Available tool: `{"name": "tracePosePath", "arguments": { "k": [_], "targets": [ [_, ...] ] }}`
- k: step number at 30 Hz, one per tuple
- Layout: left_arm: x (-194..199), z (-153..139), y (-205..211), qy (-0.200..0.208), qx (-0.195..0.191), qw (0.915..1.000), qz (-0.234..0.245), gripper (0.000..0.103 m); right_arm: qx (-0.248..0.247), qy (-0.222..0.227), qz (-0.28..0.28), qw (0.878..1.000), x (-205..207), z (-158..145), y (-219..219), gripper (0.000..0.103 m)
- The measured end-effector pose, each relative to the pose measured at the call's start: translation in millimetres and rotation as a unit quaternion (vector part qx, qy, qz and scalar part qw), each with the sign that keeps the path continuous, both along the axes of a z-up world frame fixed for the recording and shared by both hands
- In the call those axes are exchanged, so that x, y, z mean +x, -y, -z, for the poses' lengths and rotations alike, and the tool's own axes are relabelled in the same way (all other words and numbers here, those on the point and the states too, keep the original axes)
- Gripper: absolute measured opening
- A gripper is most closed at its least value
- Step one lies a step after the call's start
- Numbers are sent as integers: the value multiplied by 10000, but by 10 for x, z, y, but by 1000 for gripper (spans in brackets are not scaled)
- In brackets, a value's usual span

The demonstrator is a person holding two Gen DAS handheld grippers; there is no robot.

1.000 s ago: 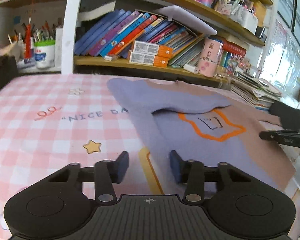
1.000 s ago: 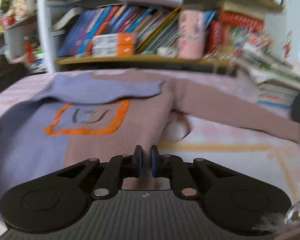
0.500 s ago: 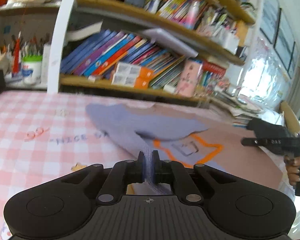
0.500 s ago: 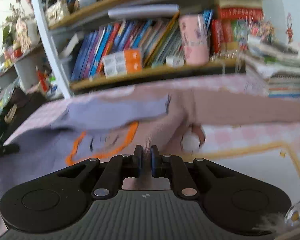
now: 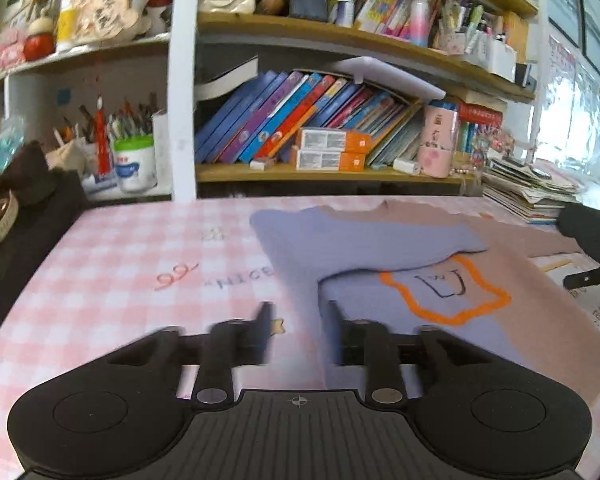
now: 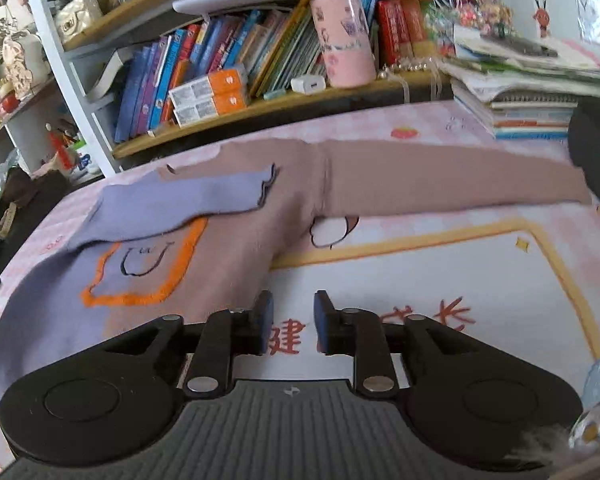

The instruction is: Fold clothes

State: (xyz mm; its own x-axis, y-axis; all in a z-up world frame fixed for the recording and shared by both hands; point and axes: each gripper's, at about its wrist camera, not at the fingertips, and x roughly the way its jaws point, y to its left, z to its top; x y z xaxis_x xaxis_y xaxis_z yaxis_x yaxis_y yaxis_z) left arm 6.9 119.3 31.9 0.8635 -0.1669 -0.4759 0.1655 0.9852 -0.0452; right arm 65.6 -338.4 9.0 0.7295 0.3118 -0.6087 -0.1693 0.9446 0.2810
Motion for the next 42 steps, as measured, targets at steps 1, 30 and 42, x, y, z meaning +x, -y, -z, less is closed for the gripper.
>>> {"name": "tracePosePath", "arguments": {
  "k": [1, 30, 42],
  "targets": [
    [23, 0, 21, -1, 58, 10000, 15, 52, 28, -1, -60, 10000, 11, 29, -37, 35],
    [186, 370, 132, -496, -406, 9975, 293, 52, 665, -206, -444, 9966, 236, -10, -358, 56],
    [125, 466, 148, -632, -521, 9960, 347, 34, 1177, -768, -671, 9878, 127, 142, -437, 44]
  ]
}}
